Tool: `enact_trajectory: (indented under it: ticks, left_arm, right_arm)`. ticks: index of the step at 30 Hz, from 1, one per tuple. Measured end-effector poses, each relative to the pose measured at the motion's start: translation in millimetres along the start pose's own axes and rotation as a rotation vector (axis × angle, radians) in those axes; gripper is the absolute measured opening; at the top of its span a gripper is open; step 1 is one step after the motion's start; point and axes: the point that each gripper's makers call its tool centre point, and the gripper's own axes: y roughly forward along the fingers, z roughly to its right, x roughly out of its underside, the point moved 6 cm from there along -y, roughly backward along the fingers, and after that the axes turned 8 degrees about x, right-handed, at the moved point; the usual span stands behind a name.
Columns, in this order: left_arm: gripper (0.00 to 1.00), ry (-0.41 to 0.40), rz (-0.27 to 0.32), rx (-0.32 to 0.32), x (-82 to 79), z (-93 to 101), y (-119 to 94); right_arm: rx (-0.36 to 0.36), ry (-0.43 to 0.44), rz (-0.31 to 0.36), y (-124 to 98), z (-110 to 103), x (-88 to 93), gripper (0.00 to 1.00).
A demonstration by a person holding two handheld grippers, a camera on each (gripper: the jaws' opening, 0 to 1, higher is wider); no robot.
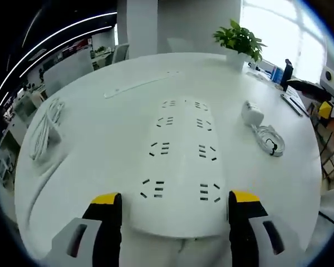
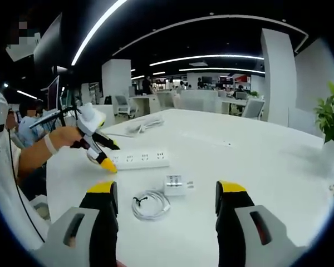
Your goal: Straighten the power strip on the desk, plug the charger into it
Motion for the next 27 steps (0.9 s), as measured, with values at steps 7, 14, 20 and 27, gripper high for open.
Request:
enact_trajectory:
  ticks: [7,14,20,27]
  left_arm:
    - [0.76,0.026,-0.066,0.001,-4.5,2.0,-2]
    - [0.72,0.035,-0.106,0.002,-7.4,2.7,-1]
    - [0.71,0.041,-0.12,0.007,-6.9,5.9,-2]
    - [0.71,0.057,-0.132,0.019,-4.9,16.8,-2]
  right_arm:
    - [-0.003,0.004,0.007,-2,-1,0.4,0.7]
    - [-0.005,0.007,0.007,-3,-1,1.9,0.7]
    - [-0.015,0.013,0.01,0,0,2.6,0.7]
    - [-0.049,-0.037,0.017,6,-6,-7.9,0.7]
